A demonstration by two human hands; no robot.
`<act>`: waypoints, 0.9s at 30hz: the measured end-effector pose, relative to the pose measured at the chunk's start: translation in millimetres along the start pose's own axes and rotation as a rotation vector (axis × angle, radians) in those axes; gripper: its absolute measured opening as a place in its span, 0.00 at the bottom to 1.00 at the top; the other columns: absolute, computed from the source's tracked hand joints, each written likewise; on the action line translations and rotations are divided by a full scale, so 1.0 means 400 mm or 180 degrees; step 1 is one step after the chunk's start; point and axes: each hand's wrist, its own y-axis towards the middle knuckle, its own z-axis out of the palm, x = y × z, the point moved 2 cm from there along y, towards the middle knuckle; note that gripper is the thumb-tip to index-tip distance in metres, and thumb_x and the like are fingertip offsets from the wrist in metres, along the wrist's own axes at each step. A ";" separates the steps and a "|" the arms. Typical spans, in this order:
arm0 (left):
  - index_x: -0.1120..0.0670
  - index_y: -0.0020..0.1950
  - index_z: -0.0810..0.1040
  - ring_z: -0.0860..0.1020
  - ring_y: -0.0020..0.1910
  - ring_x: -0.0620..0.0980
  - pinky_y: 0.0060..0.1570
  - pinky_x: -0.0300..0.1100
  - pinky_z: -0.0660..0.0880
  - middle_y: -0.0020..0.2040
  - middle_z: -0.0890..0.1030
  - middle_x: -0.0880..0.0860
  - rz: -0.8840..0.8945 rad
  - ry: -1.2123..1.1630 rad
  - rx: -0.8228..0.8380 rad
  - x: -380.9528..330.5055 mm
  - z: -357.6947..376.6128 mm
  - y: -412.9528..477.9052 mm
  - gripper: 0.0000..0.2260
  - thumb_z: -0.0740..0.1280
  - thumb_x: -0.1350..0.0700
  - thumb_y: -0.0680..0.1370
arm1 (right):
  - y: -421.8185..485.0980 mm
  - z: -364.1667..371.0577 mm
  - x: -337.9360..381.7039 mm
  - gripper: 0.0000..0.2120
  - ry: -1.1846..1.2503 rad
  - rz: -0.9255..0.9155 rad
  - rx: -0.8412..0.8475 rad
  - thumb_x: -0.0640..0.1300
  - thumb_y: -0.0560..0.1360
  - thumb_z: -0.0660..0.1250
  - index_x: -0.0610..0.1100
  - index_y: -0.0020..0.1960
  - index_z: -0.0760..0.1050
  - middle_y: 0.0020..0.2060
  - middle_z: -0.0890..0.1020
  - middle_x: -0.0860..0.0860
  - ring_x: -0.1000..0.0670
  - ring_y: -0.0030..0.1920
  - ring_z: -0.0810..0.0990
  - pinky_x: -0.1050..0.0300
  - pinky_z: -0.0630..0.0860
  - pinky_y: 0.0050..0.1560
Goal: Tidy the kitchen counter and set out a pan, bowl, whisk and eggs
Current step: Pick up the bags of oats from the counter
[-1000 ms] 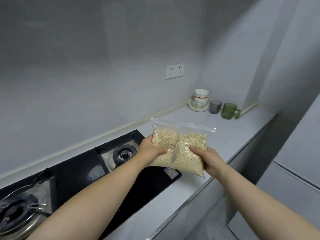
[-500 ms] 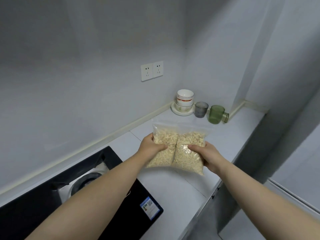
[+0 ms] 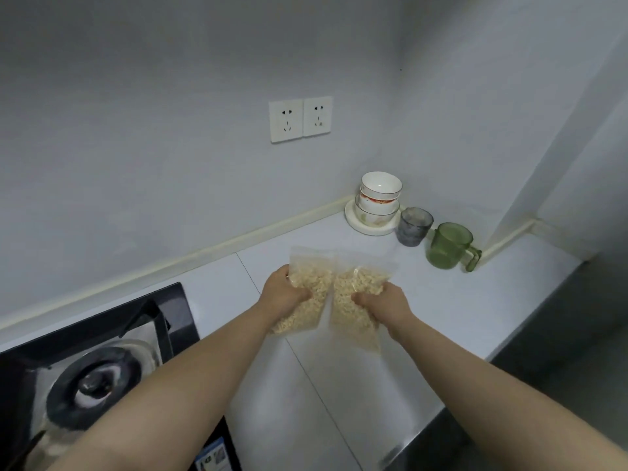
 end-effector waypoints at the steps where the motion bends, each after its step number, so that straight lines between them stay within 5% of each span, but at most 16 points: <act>1: 0.54 0.55 0.74 0.76 0.32 0.45 0.25 0.35 0.69 0.42 0.78 0.50 -0.0028 -0.0032 -0.0094 0.005 0.017 0.019 0.15 0.72 0.62 0.71 | 0.025 -0.001 -0.004 0.10 -0.0046 -0.0048 -0.0061 0.42 0.67 0.75 0.42 0.44 0.76 0.42 0.81 0.47 0.48 0.40 0.80 0.53 0.78 0.41; 5: 0.55 0.53 0.76 0.78 0.45 0.51 0.37 0.36 0.72 0.46 0.79 0.49 0.0018 -0.0042 -0.0337 0.012 0.067 0.055 0.13 0.71 0.64 0.70 | 0.082 -0.013 -0.027 0.19 -0.0262 -0.0256 -0.0077 0.43 0.69 0.74 0.38 0.57 0.76 0.50 0.80 0.47 0.47 0.50 0.79 0.53 0.76 0.51; 8: 0.53 0.51 0.76 0.75 0.47 0.47 0.35 0.26 0.68 0.45 0.76 0.47 0.0221 0.0344 -0.0235 0.012 0.089 0.063 0.12 0.69 0.64 0.71 | 0.108 -0.041 -0.046 0.14 -0.0598 -0.0311 -0.0123 0.42 0.71 0.71 0.37 0.53 0.75 0.46 0.80 0.45 0.46 0.45 0.77 0.55 0.74 0.45; 11: 0.50 0.59 0.75 0.74 0.48 0.44 0.39 0.29 0.69 0.50 0.76 0.45 0.0334 0.0466 -0.0148 -0.012 0.083 0.072 0.15 0.70 0.59 0.73 | 0.136 -0.077 -0.032 0.11 -0.0796 -0.0519 -0.0214 0.48 0.70 0.69 0.43 0.48 0.73 0.42 0.77 0.50 0.50 0.43 0.75 0.67 0.67 0.35; 13: 0.50 0.58 0.76 0.78 0.48 0.45 0.43 0.34 0.74 0.51 0.78 0.47 0.0397 0.0449 -0.0189 -0.041 0.076 0.084 0.14 0.71 0.54 0.74 | 0.151 -0.099 -0.007 0.13 -0.0552 -0.0546 -0.0289 0.48 0.71 0.69 0.45 0.53 0.74 0.46 0.77 0.53 0.51 0.48 0.76 0.65 0.70 0.43; 17: 0.51 0.49 0.78 0.76 0.47 0.47 0.46 0.40 0.73 0.46 0.77 0.46 0.0445 0.1785 -0.0140 -0.103 0.079 0.118 0.09 0.68 0.47 0.74 | 0.183 -0.113 0.055 0.09 -0.1267 -0.0660 -0.0265 0.49 0.73 0.68 0.43 0.45 0.78 0.41 0.82 0.50 0.50 0.42 0.79 0.58 0.73 0.43; 20: 0.52 0.39 0.75 0.77 0.47 0.51 0.42 0.41 0.73 0.44 0.78 0.49 0.0578 0.2492 -0.0076 -0.134 0.102 0.142 0.08 0.66 0.51 0.76 | 0.199 -0.103 0.083 0.09 -0.1996 -0.0746 -0.0025 0.46 0.73 0.66 0.43 0.37 0.75 0.37 0.81 0.49 0.49 0.39 0.79 0.58 0.73 0.40; 27: 0.58 0.34 0.74 0.77 0.39 0.52 0.39 0.41 0.73 0.35 0.78 0.53 0.0287 0.1898 0.0144 -0.178 0.170 0.215 0.09 0.65 0.59 0.74 | 0.242 -0.119 0.103 0.09 -0.2502 -0.1026 -0.0289 0.43 0.76 0.64 0.42 0.38 0.75 0.37 0.76 0.49 0.48 0.39 0.75 0.58 0.69 0.39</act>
